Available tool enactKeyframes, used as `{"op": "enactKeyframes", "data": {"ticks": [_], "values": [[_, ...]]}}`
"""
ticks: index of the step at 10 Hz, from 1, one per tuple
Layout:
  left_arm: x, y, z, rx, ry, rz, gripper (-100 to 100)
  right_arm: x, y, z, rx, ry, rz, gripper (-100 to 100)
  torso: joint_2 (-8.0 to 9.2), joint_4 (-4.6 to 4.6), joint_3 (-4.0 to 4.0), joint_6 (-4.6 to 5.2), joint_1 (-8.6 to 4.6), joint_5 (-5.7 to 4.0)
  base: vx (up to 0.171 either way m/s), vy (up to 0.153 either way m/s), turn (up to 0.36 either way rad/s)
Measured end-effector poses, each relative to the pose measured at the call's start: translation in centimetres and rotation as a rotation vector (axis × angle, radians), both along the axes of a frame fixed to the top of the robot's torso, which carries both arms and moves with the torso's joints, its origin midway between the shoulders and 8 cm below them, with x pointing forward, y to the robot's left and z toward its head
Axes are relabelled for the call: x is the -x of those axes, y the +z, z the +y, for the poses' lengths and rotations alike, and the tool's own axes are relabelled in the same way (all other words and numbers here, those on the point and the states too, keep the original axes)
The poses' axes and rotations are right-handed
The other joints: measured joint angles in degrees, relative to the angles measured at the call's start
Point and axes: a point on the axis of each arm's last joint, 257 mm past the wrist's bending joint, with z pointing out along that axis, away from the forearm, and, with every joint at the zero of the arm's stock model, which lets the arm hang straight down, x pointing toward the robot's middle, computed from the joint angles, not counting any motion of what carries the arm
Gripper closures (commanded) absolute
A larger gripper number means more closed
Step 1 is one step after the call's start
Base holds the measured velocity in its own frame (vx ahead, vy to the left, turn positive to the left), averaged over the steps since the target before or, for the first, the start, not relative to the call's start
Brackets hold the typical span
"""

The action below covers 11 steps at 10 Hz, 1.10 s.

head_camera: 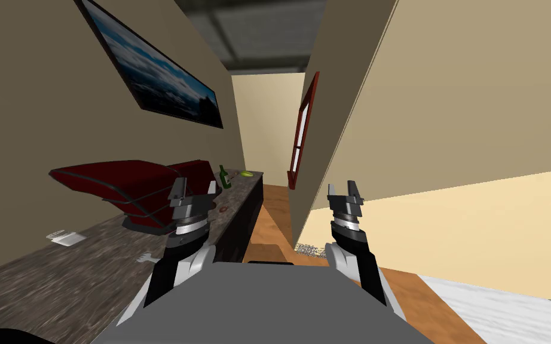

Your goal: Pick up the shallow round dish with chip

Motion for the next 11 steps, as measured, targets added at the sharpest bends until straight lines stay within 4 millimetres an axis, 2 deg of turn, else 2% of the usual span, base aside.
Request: {"op": "enactKeyframes", "data": {"ticks": [5, 11], "values": [[-1.3, -1.5, 0.4, -0.09, 0.002, 0.125, -100, 0.0, 0.0, 0.0, 0.0, 0.0, 0.0, 0, -0.1, -0.02, -0.06, -0.01, 0.02, 0.01, 0.023, -0.001, 0.049], [-3.0, -6.2, 2.8, -0.2, 0.045, 0.381, -100, 0.0, 0.0, 0.0, 0.0, 0.0, 0.0, 0, -0.17, -0.04, -0.1, -0.01, 0.01, 0.0, 0.044, 0.0, 0.049]]}}
